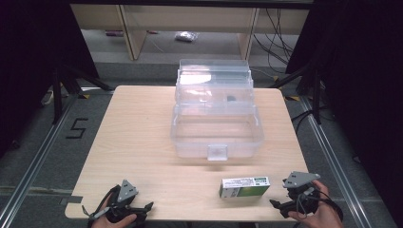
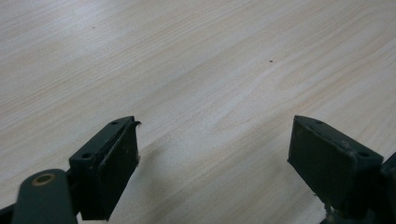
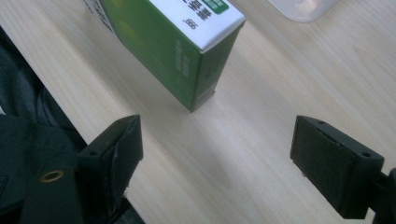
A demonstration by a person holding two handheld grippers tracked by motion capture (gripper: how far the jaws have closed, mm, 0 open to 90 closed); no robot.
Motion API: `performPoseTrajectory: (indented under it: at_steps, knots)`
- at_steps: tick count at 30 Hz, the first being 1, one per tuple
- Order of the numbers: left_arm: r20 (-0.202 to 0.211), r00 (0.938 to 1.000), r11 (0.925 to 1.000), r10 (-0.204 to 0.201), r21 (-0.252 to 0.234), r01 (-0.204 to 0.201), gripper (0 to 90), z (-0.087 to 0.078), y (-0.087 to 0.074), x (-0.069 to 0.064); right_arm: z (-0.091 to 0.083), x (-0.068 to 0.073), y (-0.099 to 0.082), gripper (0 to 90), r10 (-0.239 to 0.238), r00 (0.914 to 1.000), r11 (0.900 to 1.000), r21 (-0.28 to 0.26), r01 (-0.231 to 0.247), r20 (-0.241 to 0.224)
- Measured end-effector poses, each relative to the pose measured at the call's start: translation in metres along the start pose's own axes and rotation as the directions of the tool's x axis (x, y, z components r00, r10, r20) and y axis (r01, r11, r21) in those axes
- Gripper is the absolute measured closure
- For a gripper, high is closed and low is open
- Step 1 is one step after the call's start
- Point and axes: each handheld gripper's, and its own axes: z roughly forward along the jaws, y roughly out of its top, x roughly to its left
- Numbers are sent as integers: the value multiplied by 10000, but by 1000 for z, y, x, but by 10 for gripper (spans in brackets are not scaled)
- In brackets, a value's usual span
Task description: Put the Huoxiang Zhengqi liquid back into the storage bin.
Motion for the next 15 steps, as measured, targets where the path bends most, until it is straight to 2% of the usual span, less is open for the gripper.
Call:
performPoseTrajectory:
  at_steps: [1, 6, 7, 8, 11, 15]
  knots:
    - [-34, 9997, 9995, 241, 225, -240, 154, -1, 0, 2, 0, -1, 1, 182, -207, 9997, 9997, -83, 208, 89]
    - [-50, 9998, 9995, 210, 232, -209, 154, -1, 0, 1, -3, -2, 9, 180, -580, 9983, 9983, 7, 580, -4]
    - [-21, 10000, 10000, -8, 32, 8, 154, 0, 0, -1, -3, -2, 11, 181, -631, 9980, 9980, -51, 631, 28]
    - [-37, 9997, 9994, 250, 247, -249, 154, -1, 0, 1, -5, -1, 13, 178, -579, 9983, 9983, 45, 579, -12]
    - [-69, 9999, 9998, 153, 164, -152, 154, 0, 0, 1, -6, -1, 18, 184, -885, 9961, 9961, 13, 885, 53]
    - [-29, 9997, 9994, 243, 253, -242, 154, -1, 0, 1, -10, 0, 28, 178, -1371, 9905, 9905, 130, 1370, 64]
